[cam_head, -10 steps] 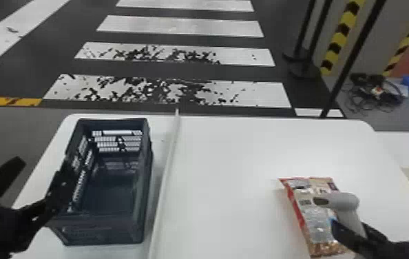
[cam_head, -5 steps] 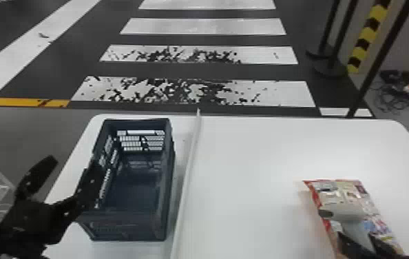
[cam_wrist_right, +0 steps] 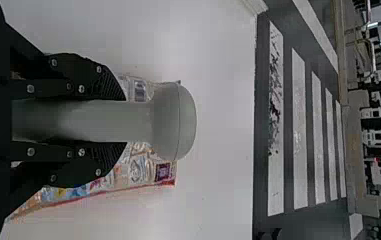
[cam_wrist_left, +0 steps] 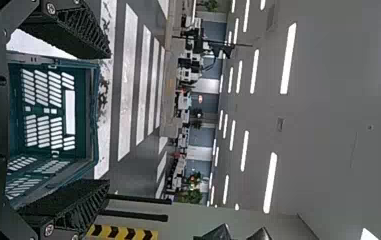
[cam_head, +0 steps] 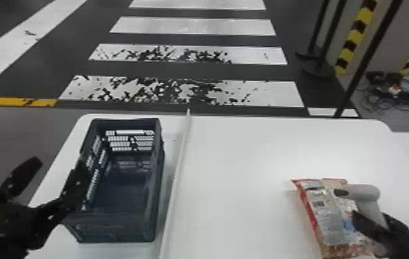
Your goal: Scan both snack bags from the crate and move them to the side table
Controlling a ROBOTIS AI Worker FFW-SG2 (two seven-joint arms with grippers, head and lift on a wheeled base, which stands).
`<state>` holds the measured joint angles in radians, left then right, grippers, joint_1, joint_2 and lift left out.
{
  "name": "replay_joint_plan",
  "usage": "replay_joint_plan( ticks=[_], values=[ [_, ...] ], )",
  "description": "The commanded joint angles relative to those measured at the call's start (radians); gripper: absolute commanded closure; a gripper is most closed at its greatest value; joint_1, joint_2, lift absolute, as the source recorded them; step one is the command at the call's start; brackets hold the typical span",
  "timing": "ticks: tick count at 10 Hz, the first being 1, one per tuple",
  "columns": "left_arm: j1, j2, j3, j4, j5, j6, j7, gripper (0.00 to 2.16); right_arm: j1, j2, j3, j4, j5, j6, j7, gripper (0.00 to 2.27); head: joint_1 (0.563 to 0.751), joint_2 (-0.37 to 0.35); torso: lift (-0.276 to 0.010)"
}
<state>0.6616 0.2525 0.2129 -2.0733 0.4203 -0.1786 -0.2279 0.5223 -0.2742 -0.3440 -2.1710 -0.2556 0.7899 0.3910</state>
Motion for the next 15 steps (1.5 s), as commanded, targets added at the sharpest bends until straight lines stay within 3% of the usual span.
replay_joint_plan(
  ticks=[1,4,6,8,11,15],
  values=[
    [0.006,-0.001,-0.001,-0.008,0.000,0.000,-0.004,0.11,-0.096,-0.042,-0.050,0.119,-0.028,-0.005,0.002,2.24,0.695,-0.029,-0.095],
    [0.015,-0.009,-0.001,-0.007,0.000,-0.003,-0.018,0.11,-0.277,-0.111,-0.073,0.407,-0.051,-0.103,0.012,2.24,0.695,-0.149,-0.095],
    [0.024,-0.012,-0.001,-0.011,-0.006,-0.012,-0.016,0.11,-0.410,-0.143,-0.035,0.648,-0.074,-0.223,0.051,2.24,0.695,-0.205,-0.095],
    [0.029,-0.016,-0.001,-0.010,-0.015,-0.012,-0.015,0.11,-0.509,-0.158,0.028,0.824,-0.077,-0.309,0.071,2.25,0.695,-0.217,-0.095],
    [0.029,-0.016,0.002,-0.010,-0.015,-0.025,-0.013,0.11,-0.544,-0.157,0.086,0.930,-0.054,-0.407,0.069,2.25,0.695,-0.205,-0.095],
    [0.029,-0.016,-0.001,-0.011,-0.015,-0.028,-0.011,0.11,-0.525,-0.154,0.099,1.004,-0.039,-0.484,0.069,2.24,0.695,-0.208,-0.095]
  ],
)
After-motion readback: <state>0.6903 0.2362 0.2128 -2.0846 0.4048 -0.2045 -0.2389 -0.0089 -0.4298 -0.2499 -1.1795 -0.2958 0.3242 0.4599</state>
